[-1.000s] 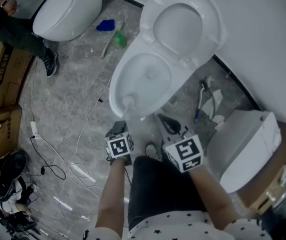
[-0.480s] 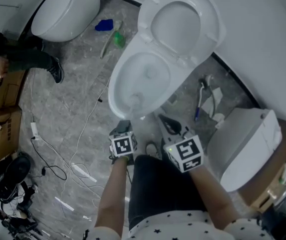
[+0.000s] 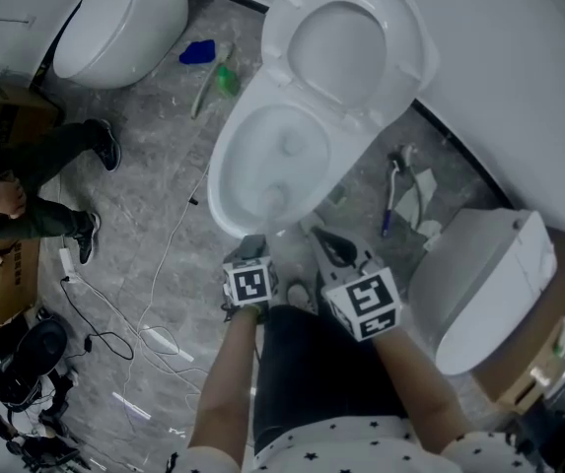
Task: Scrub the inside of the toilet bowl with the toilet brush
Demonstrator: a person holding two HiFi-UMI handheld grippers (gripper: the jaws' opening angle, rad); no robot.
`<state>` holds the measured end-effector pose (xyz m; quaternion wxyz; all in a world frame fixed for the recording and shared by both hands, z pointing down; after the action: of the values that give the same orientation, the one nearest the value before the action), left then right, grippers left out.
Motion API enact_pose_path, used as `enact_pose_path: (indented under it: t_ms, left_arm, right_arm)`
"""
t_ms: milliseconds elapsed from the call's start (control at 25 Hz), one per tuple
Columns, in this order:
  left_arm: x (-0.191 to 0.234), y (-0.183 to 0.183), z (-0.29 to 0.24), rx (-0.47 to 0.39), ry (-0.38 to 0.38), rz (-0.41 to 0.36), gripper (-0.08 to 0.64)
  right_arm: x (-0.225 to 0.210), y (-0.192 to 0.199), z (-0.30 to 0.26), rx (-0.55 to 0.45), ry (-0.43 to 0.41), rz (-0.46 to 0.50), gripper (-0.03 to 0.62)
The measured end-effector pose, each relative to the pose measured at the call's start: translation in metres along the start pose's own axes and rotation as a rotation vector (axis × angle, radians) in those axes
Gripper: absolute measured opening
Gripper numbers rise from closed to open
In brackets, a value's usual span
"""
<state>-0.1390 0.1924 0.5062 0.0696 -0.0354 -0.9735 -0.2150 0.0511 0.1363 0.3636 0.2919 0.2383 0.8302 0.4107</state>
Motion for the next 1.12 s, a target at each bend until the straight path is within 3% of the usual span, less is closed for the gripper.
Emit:
enact_pose_path:
  t_ms: [1120]
  left_arm:
    - [-0.051,-0.039,-0.033,0.002,0.092,-0.076,0.153]
  right_arm:
    - [-0.024,0.011,0.002,0.018,0.041,-0.032,0.007]
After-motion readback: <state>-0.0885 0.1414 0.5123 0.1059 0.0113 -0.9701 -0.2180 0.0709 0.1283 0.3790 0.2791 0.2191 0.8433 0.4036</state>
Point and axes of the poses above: the fingertips, and each gripper's own axes: z backward along the fingers, x to its left, y out of its underside, the point moved 10 cm from there along z, backward along the fingers, and after that the axes turned 10 degrees about -x, right-handed, at the moved point
